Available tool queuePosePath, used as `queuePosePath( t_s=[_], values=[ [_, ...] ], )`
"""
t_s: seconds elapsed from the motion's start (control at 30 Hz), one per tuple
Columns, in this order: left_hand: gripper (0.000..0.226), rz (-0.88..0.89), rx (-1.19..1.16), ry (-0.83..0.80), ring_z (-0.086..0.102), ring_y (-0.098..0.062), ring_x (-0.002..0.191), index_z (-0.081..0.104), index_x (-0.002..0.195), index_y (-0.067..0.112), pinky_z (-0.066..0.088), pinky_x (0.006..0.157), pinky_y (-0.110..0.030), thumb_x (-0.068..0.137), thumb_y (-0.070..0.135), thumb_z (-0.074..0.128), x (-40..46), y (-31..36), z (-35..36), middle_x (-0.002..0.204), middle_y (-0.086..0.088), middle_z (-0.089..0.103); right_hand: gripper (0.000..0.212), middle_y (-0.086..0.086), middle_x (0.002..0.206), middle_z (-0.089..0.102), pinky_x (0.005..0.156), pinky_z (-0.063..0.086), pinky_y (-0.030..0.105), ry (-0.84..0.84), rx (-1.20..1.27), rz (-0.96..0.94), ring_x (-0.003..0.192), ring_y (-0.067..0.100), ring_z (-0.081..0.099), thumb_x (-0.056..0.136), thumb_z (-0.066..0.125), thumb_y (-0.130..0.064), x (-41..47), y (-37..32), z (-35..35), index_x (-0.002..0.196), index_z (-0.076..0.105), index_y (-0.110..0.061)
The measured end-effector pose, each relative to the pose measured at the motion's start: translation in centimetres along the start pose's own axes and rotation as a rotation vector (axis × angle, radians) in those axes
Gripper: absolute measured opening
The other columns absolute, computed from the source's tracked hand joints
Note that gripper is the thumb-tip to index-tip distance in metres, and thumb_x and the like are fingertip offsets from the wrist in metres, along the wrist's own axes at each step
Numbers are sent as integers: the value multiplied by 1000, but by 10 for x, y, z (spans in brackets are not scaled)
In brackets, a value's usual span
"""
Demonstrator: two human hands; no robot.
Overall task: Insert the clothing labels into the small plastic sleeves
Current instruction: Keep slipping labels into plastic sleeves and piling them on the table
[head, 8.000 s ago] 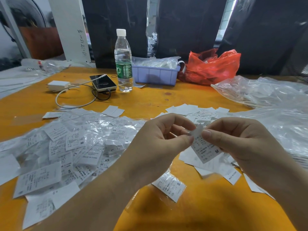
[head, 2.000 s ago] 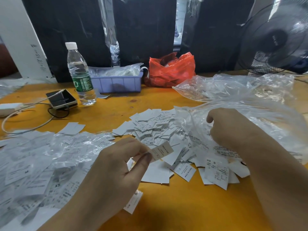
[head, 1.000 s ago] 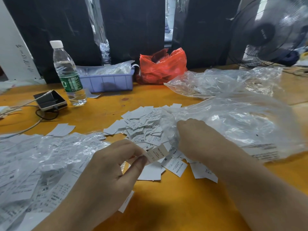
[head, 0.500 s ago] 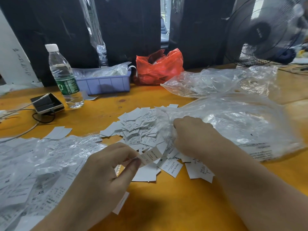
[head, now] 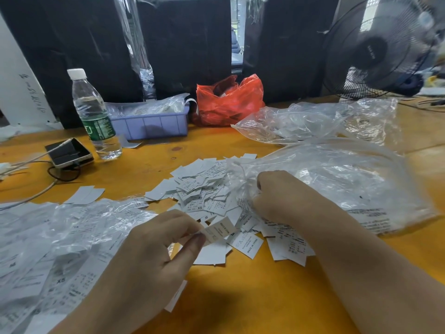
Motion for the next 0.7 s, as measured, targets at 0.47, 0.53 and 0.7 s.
queuePosePath(
  t_s=[0.47,0.53,0.7],
  values=[
    [14,-15,20,-29,62,1,91,71,80,35,49,67,-12,85,35,58,0,0,-1,90,27,66,25,1,92,33,69,38,35,304,-156,-68,87,22,35,92,48,-15,-36,-18,-27,117,44,-15],
    [15,-19,24,-26,61,0,91,71,81,36,48,67,-11,85,36,57,0,-1,-1,91,27,66,27,4,98,41,69,37,35,350,-157,-56,89,21,33,93,50,-19,-39,-18,-31,119,45,-14],
    [19,-30,11,-1,62,-1,90,71,80,36,51,68,-17,91,39,56,-1,0,-1,90,27,66,34,6,112,63,82,52,36,444,92,-330,97,22,58,86,50,0,-42,-26,-29,116,61,-13]
  ],
)
Point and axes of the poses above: each hand's wrist, its own x-axis towards the middle knuckle, its own z-axis out of the palm, y = z × x, the point moved 1 cm from there along x, towards the middle knuckle
